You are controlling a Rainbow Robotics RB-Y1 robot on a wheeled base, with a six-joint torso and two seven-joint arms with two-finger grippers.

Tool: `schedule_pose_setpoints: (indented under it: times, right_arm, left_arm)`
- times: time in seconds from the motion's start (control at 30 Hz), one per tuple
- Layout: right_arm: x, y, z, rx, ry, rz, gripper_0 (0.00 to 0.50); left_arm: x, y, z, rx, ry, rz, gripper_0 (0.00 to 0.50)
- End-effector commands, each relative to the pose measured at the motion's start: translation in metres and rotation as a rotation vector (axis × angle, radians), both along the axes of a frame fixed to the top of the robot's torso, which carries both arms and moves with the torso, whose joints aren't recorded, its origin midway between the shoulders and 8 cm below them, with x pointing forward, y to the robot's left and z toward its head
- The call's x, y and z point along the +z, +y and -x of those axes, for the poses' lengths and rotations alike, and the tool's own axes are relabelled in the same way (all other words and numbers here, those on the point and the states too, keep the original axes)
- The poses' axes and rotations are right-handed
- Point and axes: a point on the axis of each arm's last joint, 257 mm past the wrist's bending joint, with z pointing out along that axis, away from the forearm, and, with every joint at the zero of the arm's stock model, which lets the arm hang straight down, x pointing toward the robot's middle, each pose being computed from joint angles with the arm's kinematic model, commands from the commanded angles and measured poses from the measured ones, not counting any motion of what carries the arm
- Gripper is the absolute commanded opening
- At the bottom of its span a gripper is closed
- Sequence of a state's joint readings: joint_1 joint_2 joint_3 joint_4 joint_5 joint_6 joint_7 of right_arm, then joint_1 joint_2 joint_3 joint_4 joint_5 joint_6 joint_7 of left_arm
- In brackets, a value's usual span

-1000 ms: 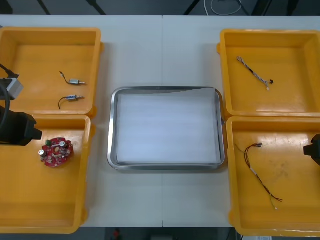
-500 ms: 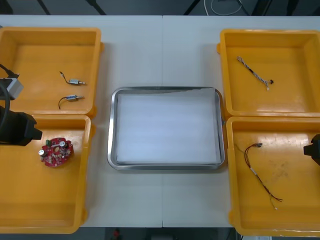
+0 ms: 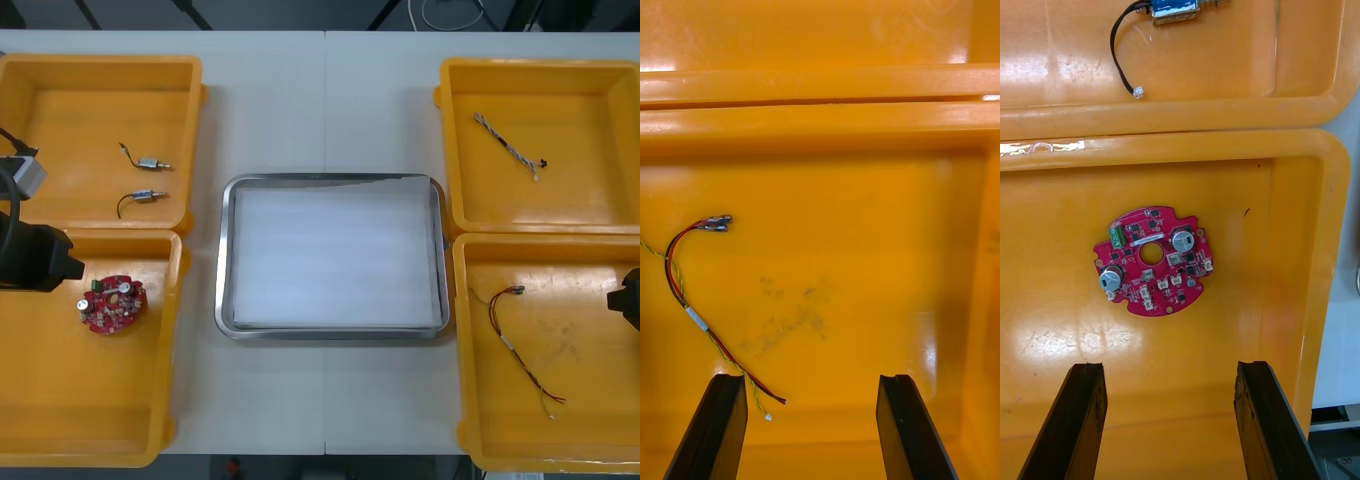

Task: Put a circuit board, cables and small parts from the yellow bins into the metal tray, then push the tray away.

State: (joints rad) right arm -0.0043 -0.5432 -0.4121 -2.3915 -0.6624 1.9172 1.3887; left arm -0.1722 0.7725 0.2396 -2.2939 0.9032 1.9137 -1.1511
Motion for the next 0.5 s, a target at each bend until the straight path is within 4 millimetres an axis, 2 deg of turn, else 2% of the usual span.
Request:
schedule_pose_setpoints:
  times: [0.03, 0.5]
  right_arm:
    - [0.0114, -0.0002, -0.0032, 0.008, -0.020, 0.026, 0.500]
    - [0.0114, -0.0002, -0.0032, 0.008, -0.020, 0.026, 0.500]
  left_arm:
    - [0.0041, 0.0113, 0.0040, 0.034, -0.002, -0.011, 0.500]
    - [0.0041, 0.0113, 0.0040, 0.034, -0.002, -0.011, 0.500]
